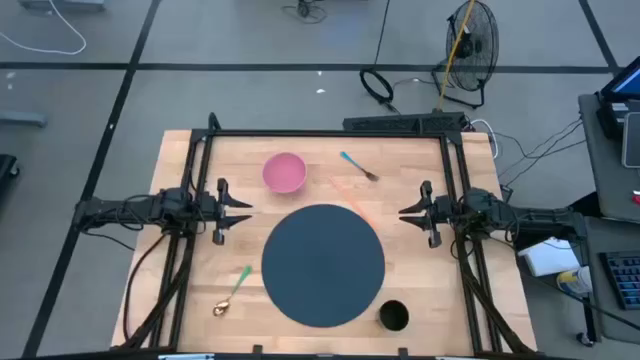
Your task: Pick & Place Utensil
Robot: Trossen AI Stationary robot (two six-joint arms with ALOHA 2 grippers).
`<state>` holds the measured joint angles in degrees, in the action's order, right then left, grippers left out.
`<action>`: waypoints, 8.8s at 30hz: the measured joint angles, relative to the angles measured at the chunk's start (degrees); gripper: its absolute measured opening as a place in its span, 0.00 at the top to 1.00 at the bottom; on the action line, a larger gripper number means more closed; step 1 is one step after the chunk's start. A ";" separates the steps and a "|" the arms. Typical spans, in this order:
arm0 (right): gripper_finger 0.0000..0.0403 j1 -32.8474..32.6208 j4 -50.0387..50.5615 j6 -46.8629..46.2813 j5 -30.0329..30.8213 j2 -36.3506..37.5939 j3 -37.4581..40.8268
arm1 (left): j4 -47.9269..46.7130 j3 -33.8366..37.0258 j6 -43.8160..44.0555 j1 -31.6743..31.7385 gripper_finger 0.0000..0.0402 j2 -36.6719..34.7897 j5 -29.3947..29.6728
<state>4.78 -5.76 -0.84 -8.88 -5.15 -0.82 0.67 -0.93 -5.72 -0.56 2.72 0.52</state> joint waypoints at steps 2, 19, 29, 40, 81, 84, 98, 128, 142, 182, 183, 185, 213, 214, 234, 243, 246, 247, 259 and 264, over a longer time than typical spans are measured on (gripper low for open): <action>0.84 0.02 0.02 0.00 0.01 0.00 0.00 | 0.00 0.01 0.00 -0.01 0.66 -0.01 0.00; 0.84 0.00 0.02 0.00 0.01 0.00 0.00 | 0.00 0.00 0.00 0.00 0.66 0.00 0.00; 0.84 0.02 0.01 0.01 0.02 -0.01 0.00 | 0.00 0.00 0.00 0.00 0.66 0.00 0.01; 0.84 0.01 0.02 0.00 0.01 0.00 0.01 | 0.00 0.00 0.00 0.00 0.66 -0.01 0.00; 0.84 0.00 -1.08 -13.23 -1.71 -0.02 0.01 | 0.01 0.00 -0.01 0.00 0.66 0.00 0.01; 0.84 0.00 -5.09 -18.05 -1.71 0.02 0.02 | 0.62 0.06 -0.02 -0.02 0.66 0.00 0.04; 0.84 0.00 -7.74 -24.50 -1.71 0.00 0.02 | 5.42 0.17 13.64 -0.02 0.66 -0.02 -0.35; 0.84 0.02 -20.61 -5.93 -1.57 -0.09 -2.93 | 22.87 -0.24 11.92 0.00 0.66 0.00 7.43; 0.84 0.02 -12.36 -5.85 -1.71 -8.18 -13.98 | 1.80 -17.86 18.22 0.75 0.66 13.55 10.80; 0.58 2.03 35.99 0.02 22.60 -39.60 -47.57 | -32.76 -56.72 6.55 42.81 0.43 71.64 -6.86; 0.56 2.03 36.14 0.01 22.59 -39.51 -47.30 | -32.47 -56.72 7.00 43.64 0.42 72.85 -7.61; 0.53 2.03 36.25 -0.33 22.42 -39.50 -46.76 | -32.37 -56.72 8.12 44.97 0.39 75.49 -8.05; 0.51 2.03 37.16 -1.09 22.25 -39.52 -45.18 | -36.71 -56.72 11.22 45.21 0.41 86.20 -12.10; 0.51 2.03 37.00 -1.09 22.25 -39.52 -45.18 | -37.11 -56.72 11.41 45.14 0.43 86.20 -12.06; 0.51 2.03 36.83 -1.09 22.16 -39.52 -45.16 | -38.68 -56.68 9.49 42.76 0.56 86.18 -8.39; 0.51 2.03 36.83 -1.36 22.14 -39.52 -45.13 | -39.00 -56.65 9.51 42.82 0.57 87.13 -7.09; 0.51 2.03 36.83 -1.44 22.14 -39.52 -45.13 | -39.34 -56.65 9.66 42.87 0.57 88.27 -7.13; 0.51 2.03 36.83 -1.46 22.14 -39.52 -45.13 | -39.35 -56.65 9.66 42.87 0.57 88.51 -7.14; 0.51 2.03 36.83 -1.36 22.20 -39.52 -45.13 | -39.28 -56.65 9.64 42.87 0.57 89.46 -8.00; 0.51 2.01 36.83 -1.31 22.23 -39.52 -45.13 | -39.20 -56.65 9.62 42.87 0.57 89.46 -8.00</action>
<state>6.79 31.07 -2.15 13.34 -44.66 -45.95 -38.53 -57.58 3.90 42.30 92.18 -7.49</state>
